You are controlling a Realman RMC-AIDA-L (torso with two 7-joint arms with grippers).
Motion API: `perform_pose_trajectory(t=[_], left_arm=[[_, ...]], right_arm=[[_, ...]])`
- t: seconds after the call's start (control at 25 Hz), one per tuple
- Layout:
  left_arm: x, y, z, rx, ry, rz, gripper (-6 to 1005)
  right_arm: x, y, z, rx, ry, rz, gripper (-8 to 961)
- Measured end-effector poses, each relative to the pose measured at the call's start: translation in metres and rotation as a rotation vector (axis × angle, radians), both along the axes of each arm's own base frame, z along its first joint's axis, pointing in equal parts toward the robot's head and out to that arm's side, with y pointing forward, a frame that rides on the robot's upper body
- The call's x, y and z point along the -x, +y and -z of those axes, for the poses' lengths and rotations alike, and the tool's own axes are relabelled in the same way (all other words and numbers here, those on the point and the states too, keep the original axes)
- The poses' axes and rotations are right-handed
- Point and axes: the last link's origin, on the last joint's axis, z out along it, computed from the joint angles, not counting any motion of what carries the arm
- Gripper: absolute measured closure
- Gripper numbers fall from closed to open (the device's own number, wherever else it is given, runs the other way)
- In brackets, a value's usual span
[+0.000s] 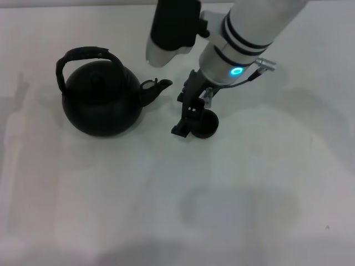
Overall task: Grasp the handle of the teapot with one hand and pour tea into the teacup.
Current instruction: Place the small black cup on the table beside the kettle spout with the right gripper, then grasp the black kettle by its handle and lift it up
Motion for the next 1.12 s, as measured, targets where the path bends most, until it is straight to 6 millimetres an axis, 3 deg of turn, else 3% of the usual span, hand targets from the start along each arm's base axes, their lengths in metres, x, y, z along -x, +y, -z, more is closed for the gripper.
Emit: perform_pose_trajectory(t=[0.32,0.72,0.92,1.12], left_arm=[[0.001,-0.001,-0.001,0.0,-0.004,-0.001,111],[-0.001,0.002,-0.002,-0.001,0.004,0.007,112],[0.001,0.001,-0.003,-0.003,0.007,0.002,111],[0.001,0.001,-0.004,-0.003,0.012,0.002,111]], right_arm=[[-0.017,0.009,-0.02,-0.068,0.09,0.108,117],[-0.053,0.028,-0.07,-0.202,0.326,0.292,118],[-0.088,0.04,-0.116,-0.4,0.599,0.43,119],[-0.127,0.033,-0.161,-0.621,1.047,0.538,120]])
